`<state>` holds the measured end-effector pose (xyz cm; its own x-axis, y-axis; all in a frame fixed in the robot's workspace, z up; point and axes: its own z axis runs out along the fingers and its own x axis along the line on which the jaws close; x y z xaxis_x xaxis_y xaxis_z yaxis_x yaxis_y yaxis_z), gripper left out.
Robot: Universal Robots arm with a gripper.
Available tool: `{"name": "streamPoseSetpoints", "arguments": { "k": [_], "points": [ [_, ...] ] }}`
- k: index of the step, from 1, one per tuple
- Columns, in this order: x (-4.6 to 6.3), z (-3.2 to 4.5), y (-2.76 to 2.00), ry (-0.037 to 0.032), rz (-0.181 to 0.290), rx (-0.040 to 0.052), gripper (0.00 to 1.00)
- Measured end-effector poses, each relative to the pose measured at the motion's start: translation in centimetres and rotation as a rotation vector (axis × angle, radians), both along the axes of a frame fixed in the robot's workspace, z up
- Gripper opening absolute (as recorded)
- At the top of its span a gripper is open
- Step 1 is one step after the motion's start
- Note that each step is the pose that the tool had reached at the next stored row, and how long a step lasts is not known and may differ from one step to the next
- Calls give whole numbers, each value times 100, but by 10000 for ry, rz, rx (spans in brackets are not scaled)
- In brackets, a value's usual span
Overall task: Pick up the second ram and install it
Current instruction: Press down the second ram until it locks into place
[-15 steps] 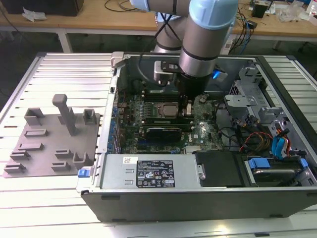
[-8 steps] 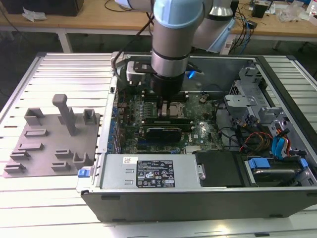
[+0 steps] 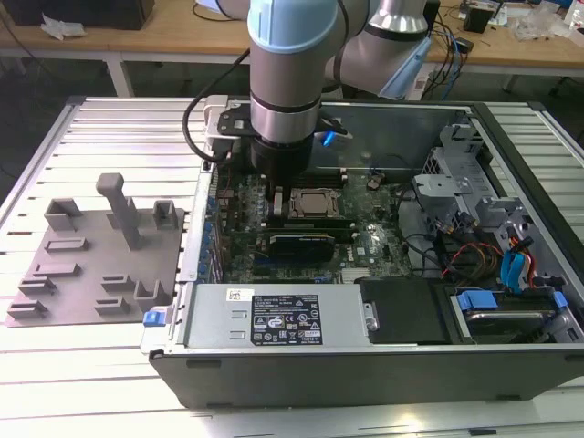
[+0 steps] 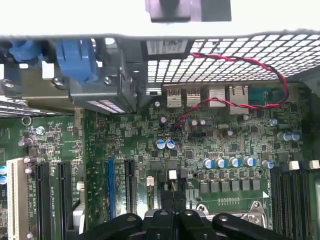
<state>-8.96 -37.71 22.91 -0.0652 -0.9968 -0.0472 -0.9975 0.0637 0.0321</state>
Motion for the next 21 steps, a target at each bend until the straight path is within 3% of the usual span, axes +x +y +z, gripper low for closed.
{"name": "streamPoseSetpoints", "arguments": {
  "k": [4,5,7,10,13,15,17,19,21],
  "points": [
    [0,-14,0,-2,0,2,8],
    [3,7,3,-21,0,23,8],
    [1,140,1,-6,0,5,8],
    [59,191,1,14,-2,12,8],
    [212,191,0,128,-1,26,8],
    [360,182,2,312,1,31,8],
    [490,181,2,424,-1,31,8],
    [539,191,5,436,0,17,8],
    [540,277,13,435,-1,10,8]
  ]
}}
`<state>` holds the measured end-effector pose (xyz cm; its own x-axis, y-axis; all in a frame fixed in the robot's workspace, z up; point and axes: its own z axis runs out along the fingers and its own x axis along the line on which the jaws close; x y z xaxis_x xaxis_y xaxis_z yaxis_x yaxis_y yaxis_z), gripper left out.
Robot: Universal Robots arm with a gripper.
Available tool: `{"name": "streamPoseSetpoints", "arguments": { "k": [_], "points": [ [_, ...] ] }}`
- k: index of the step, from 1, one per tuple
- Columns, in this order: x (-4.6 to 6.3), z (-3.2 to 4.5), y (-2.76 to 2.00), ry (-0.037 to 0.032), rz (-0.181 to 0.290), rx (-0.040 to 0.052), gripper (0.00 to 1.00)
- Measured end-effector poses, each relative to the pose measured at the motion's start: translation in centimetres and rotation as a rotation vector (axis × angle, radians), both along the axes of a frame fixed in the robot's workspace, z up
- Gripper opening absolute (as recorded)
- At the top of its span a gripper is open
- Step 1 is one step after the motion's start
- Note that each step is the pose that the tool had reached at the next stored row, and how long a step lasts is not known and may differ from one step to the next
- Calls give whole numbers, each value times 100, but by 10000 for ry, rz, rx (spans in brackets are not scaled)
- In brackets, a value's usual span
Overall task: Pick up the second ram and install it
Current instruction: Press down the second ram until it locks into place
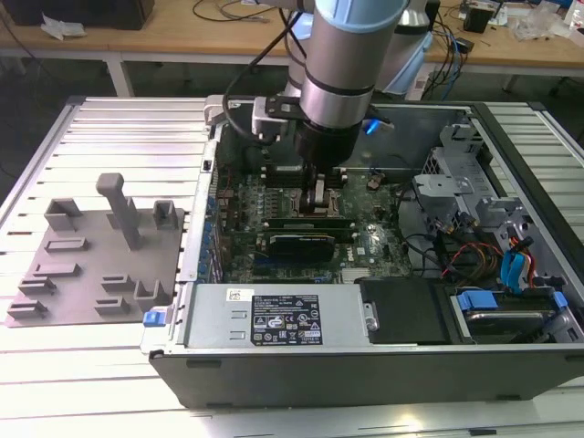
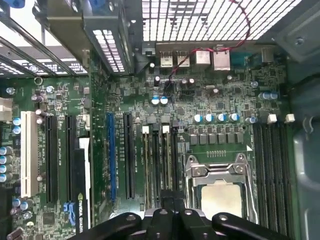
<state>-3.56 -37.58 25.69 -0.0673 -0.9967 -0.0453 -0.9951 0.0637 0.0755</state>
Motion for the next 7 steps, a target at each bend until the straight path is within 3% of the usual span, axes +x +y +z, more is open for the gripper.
{"name": "streamPoseSetpoints", "arguments": {
  "k": [1,7],
  "points": [
    [0,34,0,0,0,1,8],
    [0,42,0,0,0,1,8]
  ]
}}
